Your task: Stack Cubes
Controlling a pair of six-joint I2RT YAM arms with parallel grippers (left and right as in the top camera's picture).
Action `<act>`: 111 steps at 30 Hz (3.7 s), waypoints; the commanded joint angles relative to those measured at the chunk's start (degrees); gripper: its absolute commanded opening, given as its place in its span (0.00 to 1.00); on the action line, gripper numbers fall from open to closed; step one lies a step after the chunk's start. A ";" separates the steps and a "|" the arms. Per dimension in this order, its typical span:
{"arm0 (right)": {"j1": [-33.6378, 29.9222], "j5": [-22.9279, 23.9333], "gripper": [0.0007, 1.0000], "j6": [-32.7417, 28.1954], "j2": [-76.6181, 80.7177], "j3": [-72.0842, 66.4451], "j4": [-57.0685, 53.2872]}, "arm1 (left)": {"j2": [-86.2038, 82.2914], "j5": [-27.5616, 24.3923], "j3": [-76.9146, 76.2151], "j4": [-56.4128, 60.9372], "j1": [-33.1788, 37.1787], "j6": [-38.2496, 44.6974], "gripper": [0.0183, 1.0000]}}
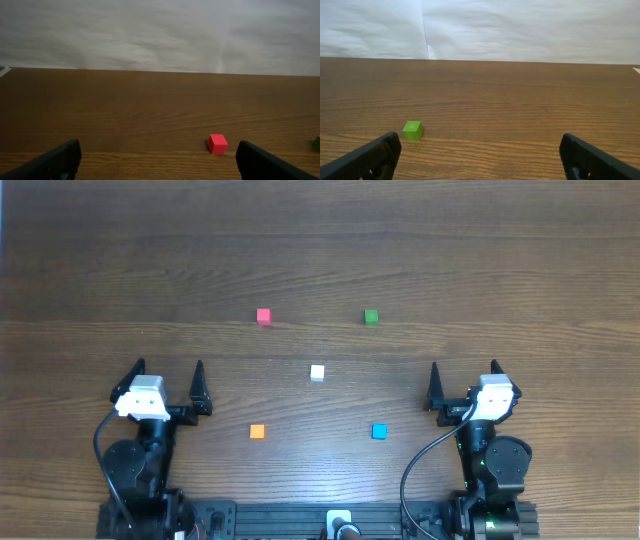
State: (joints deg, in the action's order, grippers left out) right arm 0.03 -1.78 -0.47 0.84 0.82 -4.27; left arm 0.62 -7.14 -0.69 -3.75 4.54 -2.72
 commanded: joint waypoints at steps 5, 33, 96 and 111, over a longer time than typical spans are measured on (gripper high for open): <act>-0.04 0.31 0.99 -0.44 -0.57 -0.52 0.17 | -0.24 -0.55 0.33 0.02 0.31 0.81 1.00; -0.04 0.31 0.99 -0.44 -0.57 -0.52 0.17 | -0.24 -0.55 0.33 0.02 0.31 0.81 1.00; -0.04 0.31 0.99 -0.42 -0.57 -0.52 0.15 | 117.39 10.93 -82.75 -40.13 -23.50 -13.25 0.88; -0.04 0.31 0.99 -0.42 -0.57 -0.52 0.15 | 118.66 11.30 -82.75 -38.29 -23.50 -15.67 0.52</act>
State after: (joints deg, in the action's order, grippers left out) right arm 0.03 -1.58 -0.47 0.62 0.73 -4.23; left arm 117.89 3.49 -82.41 -42.24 -19.33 -17.06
